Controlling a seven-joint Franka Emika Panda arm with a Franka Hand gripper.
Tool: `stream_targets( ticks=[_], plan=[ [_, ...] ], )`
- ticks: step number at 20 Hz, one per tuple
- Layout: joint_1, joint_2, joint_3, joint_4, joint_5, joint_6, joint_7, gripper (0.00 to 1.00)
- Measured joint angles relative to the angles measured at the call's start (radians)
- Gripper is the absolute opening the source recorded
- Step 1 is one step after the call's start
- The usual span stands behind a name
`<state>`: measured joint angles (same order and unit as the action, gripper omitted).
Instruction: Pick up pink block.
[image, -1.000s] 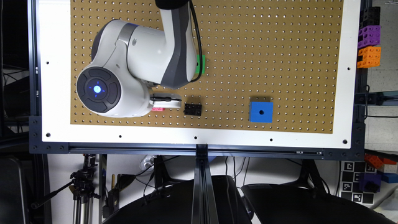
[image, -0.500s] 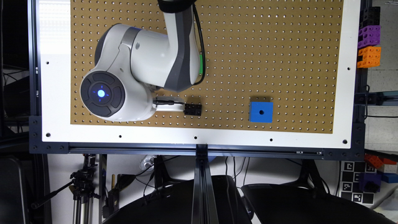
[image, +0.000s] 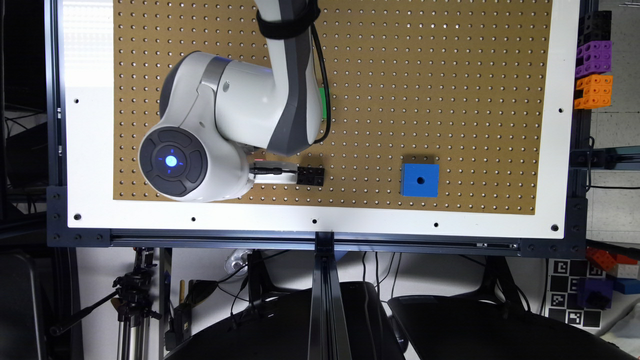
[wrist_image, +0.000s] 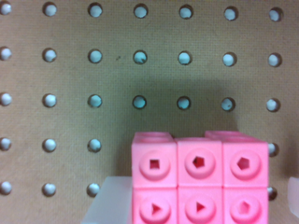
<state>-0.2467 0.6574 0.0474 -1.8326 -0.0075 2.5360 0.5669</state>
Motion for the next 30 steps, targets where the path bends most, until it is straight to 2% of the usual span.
stream_targets(
  ticks=[1, 14, 18, 26, 30],
  plan=[
    [-0.001, 0.005, -0.001, 0.01, -0.0002, -0.001, 0.0, 0.0],
    [-0.002, -0.002, -0.001, 0.009, -0.0002, -0.009, 0.0, 0.0],
    [-0.003, -0.033, -0.001, 0.009, -0.0002, -0.043, 0.0, 0.0],
    [-0.003, -0.135, -0.001, 0.009, -0.0002, -0.153, 0.0, 0.0],
    [-0.003, -0.153, -0.001, 0.009, -0.0002, -0.171, 0.0, 0.0]
  ],
)
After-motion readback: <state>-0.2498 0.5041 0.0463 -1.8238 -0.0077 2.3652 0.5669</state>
